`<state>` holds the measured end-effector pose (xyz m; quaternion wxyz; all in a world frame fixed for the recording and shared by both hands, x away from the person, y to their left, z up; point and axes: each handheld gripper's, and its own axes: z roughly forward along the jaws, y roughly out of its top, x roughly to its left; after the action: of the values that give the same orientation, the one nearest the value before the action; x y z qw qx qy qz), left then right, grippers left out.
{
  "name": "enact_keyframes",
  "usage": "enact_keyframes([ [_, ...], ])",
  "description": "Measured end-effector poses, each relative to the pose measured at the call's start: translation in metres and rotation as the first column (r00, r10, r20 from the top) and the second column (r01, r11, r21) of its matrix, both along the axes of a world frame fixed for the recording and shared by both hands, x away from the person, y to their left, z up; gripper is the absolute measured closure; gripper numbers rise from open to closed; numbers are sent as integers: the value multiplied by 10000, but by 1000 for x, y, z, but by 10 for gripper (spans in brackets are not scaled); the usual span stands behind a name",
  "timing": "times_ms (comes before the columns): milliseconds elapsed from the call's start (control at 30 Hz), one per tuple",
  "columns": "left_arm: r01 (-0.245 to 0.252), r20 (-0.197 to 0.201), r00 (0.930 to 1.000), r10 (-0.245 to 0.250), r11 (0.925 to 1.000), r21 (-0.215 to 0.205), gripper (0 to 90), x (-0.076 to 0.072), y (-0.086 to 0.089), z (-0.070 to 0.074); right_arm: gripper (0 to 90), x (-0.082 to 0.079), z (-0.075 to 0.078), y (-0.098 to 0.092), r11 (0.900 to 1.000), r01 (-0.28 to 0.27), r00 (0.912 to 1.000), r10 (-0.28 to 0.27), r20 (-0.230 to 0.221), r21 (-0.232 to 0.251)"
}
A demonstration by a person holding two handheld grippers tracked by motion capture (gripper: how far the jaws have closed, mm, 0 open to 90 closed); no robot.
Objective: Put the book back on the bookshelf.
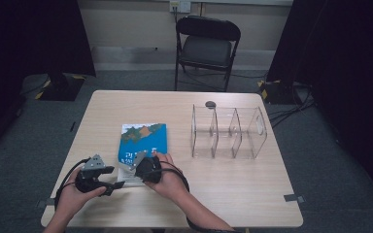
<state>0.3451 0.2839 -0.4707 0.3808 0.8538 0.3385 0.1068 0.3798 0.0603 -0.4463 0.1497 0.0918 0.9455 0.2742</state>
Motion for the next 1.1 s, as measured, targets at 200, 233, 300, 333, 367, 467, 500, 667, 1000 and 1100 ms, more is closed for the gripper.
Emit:
enact_keyframes([
  [200,154,-8,9999,-154,9998,142,224,-8,2,-1,707,2,6,-1,10000,16,9998,-17,-184,-58],
  [233,255,106,9996,-258,9993,281,220,-8,4,0,709,3,7,-1,9999,90,9996,-92,-274,-65],
  [300,171,19,9999,-171,9999,20,204,-10,7,-1,712,4,10,-1,9999,132,9993,-134,-361,-50],
  [333,67,11,10000,-67,10000,-29,200,-11,8,-1,714,4,12,-1,9998,182,9991,-184,-388,-70],
  [367,86,-34,10000,-86,9999,86,200,-12,8,-3,716,4,14,0,9996,253,9986,-257,-455,-102],
  [467,210,-134,9997,-207,9994,290,198,-15,6,-6,723,6,20,1,9995,267,9988,-275,-416,-192],
  [500,366,-148,9992,-361,9987,342,198,-16,6,-6,726,6,24,1,9994,293,9987,-301,-405,-197],
  [667,475,-169,9988,-469,9983,323,203,-21,2,-9,736,8,36,0,9984,501,9977,-512,-444,-267],
  [1000,840,-181,9964,-829,9940,700,229,-20,-4,-18,747,12,57,-3,9956,838,9945,-862,-598,-415],
  [1100,751,-77,9972,-748,9960,493,220,-20,-7,-22,748,12,64,-3,9949,925,9927,-953,-740,-403],
])
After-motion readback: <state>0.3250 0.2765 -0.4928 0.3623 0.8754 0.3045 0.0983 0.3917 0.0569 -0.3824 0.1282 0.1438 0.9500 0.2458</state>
